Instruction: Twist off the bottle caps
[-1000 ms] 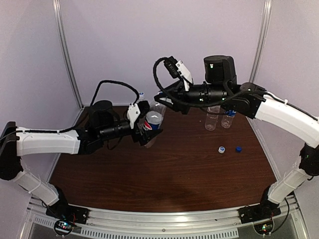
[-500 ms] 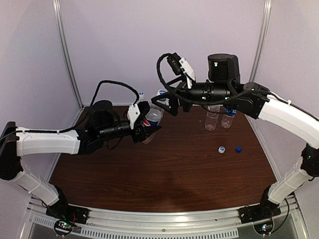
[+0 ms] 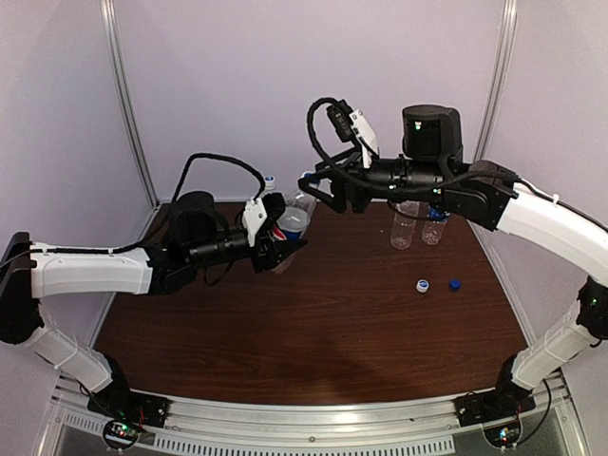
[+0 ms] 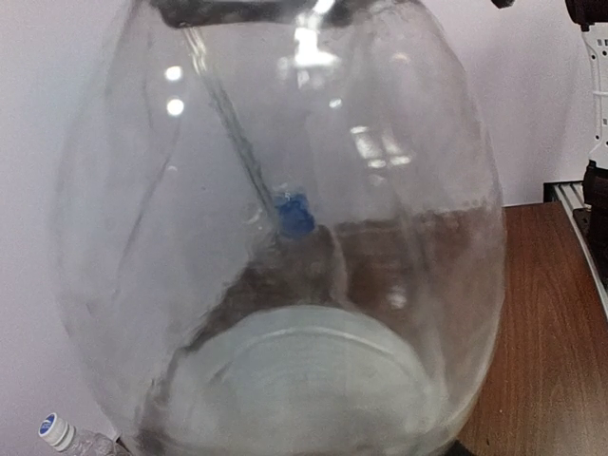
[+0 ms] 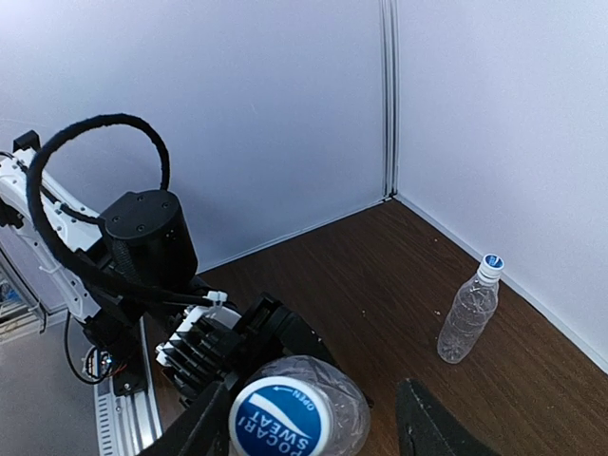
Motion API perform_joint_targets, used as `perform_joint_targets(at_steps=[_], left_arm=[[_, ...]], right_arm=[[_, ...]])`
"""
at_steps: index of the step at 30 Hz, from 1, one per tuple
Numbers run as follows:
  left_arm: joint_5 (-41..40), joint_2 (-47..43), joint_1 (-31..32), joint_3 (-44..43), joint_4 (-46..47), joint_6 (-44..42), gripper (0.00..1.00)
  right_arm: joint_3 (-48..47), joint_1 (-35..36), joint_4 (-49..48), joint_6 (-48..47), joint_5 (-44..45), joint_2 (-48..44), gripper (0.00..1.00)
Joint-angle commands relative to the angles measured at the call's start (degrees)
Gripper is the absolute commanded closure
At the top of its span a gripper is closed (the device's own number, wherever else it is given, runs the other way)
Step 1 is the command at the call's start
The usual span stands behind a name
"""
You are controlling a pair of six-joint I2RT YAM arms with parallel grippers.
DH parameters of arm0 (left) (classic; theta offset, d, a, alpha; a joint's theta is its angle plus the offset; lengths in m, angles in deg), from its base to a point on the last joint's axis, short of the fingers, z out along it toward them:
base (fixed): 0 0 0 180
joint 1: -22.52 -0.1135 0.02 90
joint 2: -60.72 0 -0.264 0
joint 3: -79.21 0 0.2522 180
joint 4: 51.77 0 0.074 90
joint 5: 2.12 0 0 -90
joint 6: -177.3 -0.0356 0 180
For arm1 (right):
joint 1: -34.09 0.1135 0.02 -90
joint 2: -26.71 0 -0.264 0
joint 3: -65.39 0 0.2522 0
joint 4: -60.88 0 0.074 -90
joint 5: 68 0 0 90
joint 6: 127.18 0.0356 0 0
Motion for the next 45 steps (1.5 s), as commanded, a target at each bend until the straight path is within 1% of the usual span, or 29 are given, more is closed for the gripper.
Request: perform_joint_targets(at_steps=[1, 2, 3, 5, 6, 7, 8, 10, 12, 15, 16, 18, 20, 22, 24, 26, 29, 30, 31, 32, 33, 34, 35, 37, 39, 42, 45], left_arm=[[-0.63, -0.73, -0.13, -0.52, 1.81, -0.32, 0.46], [-0.62, -0.79, -0.14, -0.59, 1.76, -0.32, 0.46], [-0.62, -0.77, -0.13, -0.6, 1.72, -0.32, 0.46], [-0.62, -0.8, -0.13, -0.6, 1.65, -0.37, 0.46], [-0.47, -0.83, -0.14, -0.67, 1.45, -0.47, 0.46], [-0.17, -0.89, -0.13, -0.76, 1.15, -0.77, 0.46], [0.48, -0.98, -0.15, -0.89, 0.48, -1.29, 0.47], [2.49, -1.24, -0.13, -1.16, -1.66, -2.96, 0.47], [6.46, -1.41, -0.15, -1.62, -5.55, -5.23, 0.48], [16.09, -1.2, -0.17, -2.99, -10.37, -7.79, 0.48], [20.75, -0.96, -0.13, -3.41, -11.28, -7.95, 0.48], [27.01, -0.15, -0.13, -4.24, -12.38, -7.85, 0.49], [30.81, 0.73, -0.06, -4.99, -12.67, -7.41, 0.51], [31.91, 1.5, 0.23, -5.53, -12.76, -7.41, 0.52], [32.52, 2.16, 0.63, -6.29, -13.59, -7.93, 0.52], [32.6, 2.63, 0.87, -7.02, -13.99, -7.9, 0.52], [31.7, 2.87, 1.17, -7.46, -13.69, -7.52, 0.53], [31.18, 2.88, 1.19, -7.39, -13.35, -7.12, 0.54], [30.57, 2.88, 1.19, -7.33, -12.97, -6.99, 0.54], [30.16, 2.8, 1.15, -7.17, -12.59, -6.78, 0.54], [29.69, 2.73, 1.18, -6.98, -12.13, -6.56, 0.54], [29.05, 2.48, 1.19, -6.69, -11.44, -6.37, 0.54], [28.0, 2.34, 1.19, -6.24, -10.43, -5.89, 0.54], [24.31, 1.46, 1.17, -4.92, -7.71, -4.56, 0.54], [19.56, 0.95, 1.18, -3.85, -4.97, -3.28, 0.54], [12.01, 0.59, 1.18, -2.19, -0.36, -0.8, 0.54], [6.47, 0.59, 1.18, -0.58, 4.09, 1.38, 0.54]], right_arm=[[-1.95, -0.04, 2.22, 0.44, -1.8, 1.52, 0.43], [-2.13, -0.04, 2.39, 0.38, -2.03, 1.6, 0.45], [-2.27, -0.01, 2.63, 0.17, -2.07, 1.69, 0.49], [-2.7, -0.03, 3.37, -0.35, -2.15, 1.96, 0.63], [-2.97, -0.04, 3.75, -0.77, -2.32, 1.95, 0.74], [-2.95, -0.01, 3.95, -1.19, -2.37, 1.84, 0.91], [-2.78, -0.03, 4.07, -2.01, -2.84, 1.46, 1.0], [-2.43, -0.1, 5.11, -5.69, -5.53, 0.54, 1.0], [-2.55, -0.12, 8.14, -11.01, -9.89, -0.1, 1.0], [-3.07, -0.12, 14.54, -20.81, -18.47, -0.25, 1.0], [-3.02, -0.08, 16.35, -23.77, -21.02, -0.38, 1.0], [-3.14, -0.04, 20.57, -30.99, -25.88, -0.47, 1.0], [-3.58, -0.04, 25.87, -40.6, -29.17, -0.36, 1.0], [-4.88, 0.05, 31.17, -47.48, -30.33, 0.12, 1.0], [-7.13, 0.18, 35.82, -52.2, -29.65, 1.17, 1.0], [-9.03, 0.3, 37.35, -52.49, -27.19, 2.36, 1.0], [-9.62, 0.31, 36.52, -51.89, -25.31, 3.02, 1.0], [-9.23, 0.31, 35.44, -51.19, -24.89, 2.88, 0.98], [-8.47, 0.31, 33.68, -49.52, -24.3, 2.52, 0.87], [-7.6, 0.36, 31.33, -47.55, -23.35, 2.07, 0.69], [-6.73, 0.32, 29.1, -45.84, -22.48, 1.57, 0.45], [-5.65, 0.34, 26.58, -43.89, -21.58, 0.99, 0.18], [-4.53, 0.34, 23.08, -40.4, -19.84, 0.23, 0.03], [-2.18, 0.34, 15.17, -31.51, -15.26, -1.11, 0.0], [-1.53, 0.33, 10.23, -22.96, -12.07, -1.89, 0.0], [-0.11, 0.23, 3.09, -8.64, -11.82, -2.88, 0.0], [4.58, 0.37, -6.83, 1.85, -9.51, -5.22, 0.0]])
